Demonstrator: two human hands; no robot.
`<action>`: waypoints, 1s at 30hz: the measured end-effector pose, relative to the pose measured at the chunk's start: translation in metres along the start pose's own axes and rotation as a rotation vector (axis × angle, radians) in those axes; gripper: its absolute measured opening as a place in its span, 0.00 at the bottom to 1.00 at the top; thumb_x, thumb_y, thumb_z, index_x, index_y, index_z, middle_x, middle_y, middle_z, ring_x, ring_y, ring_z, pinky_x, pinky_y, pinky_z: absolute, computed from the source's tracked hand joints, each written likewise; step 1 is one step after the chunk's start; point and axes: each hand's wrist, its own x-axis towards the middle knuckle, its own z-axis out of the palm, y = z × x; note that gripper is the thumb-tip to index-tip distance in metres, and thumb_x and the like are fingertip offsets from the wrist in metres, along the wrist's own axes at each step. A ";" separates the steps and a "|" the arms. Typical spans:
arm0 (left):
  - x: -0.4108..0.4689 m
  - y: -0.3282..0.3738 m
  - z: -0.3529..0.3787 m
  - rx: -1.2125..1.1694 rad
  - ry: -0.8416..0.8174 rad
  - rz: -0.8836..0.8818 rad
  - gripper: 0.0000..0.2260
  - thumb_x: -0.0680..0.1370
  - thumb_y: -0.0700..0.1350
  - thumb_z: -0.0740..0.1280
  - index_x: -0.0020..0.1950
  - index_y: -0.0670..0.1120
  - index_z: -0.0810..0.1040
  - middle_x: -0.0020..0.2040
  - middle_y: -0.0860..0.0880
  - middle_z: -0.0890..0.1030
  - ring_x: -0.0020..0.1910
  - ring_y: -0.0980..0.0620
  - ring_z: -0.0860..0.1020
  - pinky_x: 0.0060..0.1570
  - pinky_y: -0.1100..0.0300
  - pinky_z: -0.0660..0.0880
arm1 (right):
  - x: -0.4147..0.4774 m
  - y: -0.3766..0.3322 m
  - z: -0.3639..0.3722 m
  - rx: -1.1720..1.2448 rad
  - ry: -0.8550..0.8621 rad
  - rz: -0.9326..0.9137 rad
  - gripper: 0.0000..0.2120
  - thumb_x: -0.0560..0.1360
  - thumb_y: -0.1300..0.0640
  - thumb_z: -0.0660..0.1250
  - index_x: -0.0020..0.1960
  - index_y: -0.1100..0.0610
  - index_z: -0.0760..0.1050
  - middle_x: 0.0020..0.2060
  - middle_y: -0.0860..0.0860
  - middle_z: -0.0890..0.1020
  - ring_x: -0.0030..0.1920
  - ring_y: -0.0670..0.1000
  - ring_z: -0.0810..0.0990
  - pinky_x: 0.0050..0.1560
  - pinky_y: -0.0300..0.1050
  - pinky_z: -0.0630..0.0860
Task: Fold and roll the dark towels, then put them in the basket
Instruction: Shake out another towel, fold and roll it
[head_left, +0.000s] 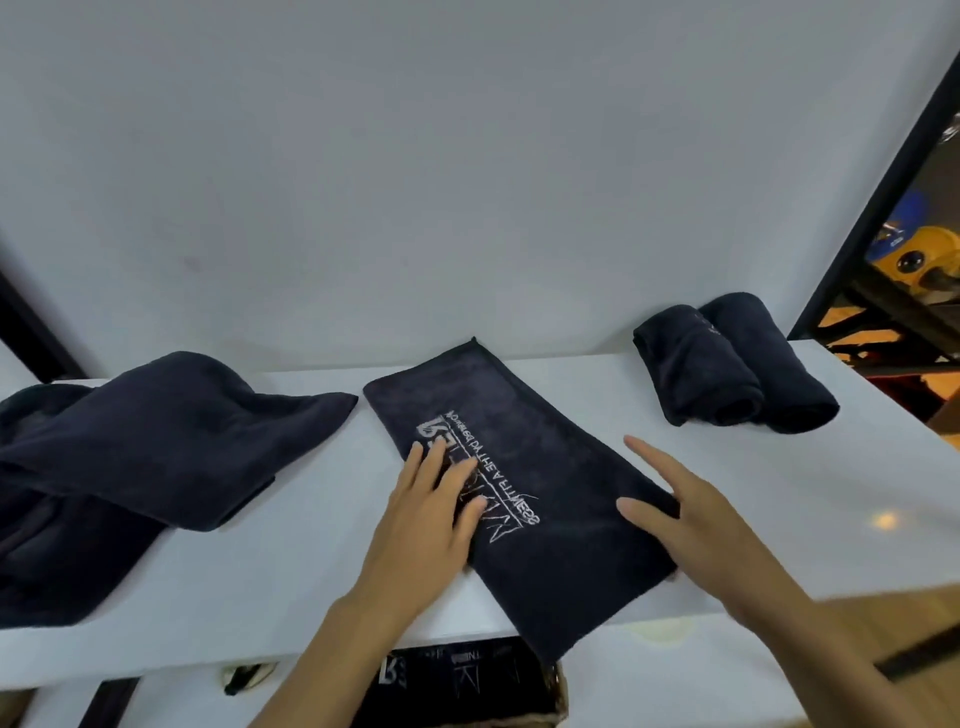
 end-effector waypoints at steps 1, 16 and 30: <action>0.009 0.000 0.001 -0.059 0.016 -0.003 0.21 0.83 0.55 0.54 0.76 0.53 0.63 0.80 0.52 0.51 0.79 0.52 0.43 0.74 0.60 0.47 | -0.007 0.000 0.003 0.019 0.014 0.000 0.23 0.78 0.55 0.67 0.69 0.38 0.69 0.64 0.39 0.75 0.60 0.45 0.77 0.52 0.42 0.78; -0.080 0.007 -0.006 0.247 -0.106 0.503 0.38 0.71 0.74 0.58 0.74 0.53 0.67 0.76 0.51 0.65 0.76 0.51 0.60 0.74 0.52 0.52 | -0.063 -0.004 0.002 0.469 -0.326 0.174 0.12 0.75 0.60 0.70 0.57 0.50 0.82 0.52 0.53 0.84 0.49 0.58 0.85 0.35 0.42 0.76; -0.072 0.008 -0.046 -0.452 -0.019 0.015 0.04 0.76 0.47 0.71 0.49 0.54 0.84 0.44 0.62 0.84 0.47 0.63 0.81 0.54 0.64 0.76 | -0.051 -0.005 0.007 -0.100 -0.034 -0.163 0.21 0.77 0.50 0.68 0.31 0.59 0.66 0.25 0.48 0.65 0.27 0.46 0.63 0.31 0.40 0.62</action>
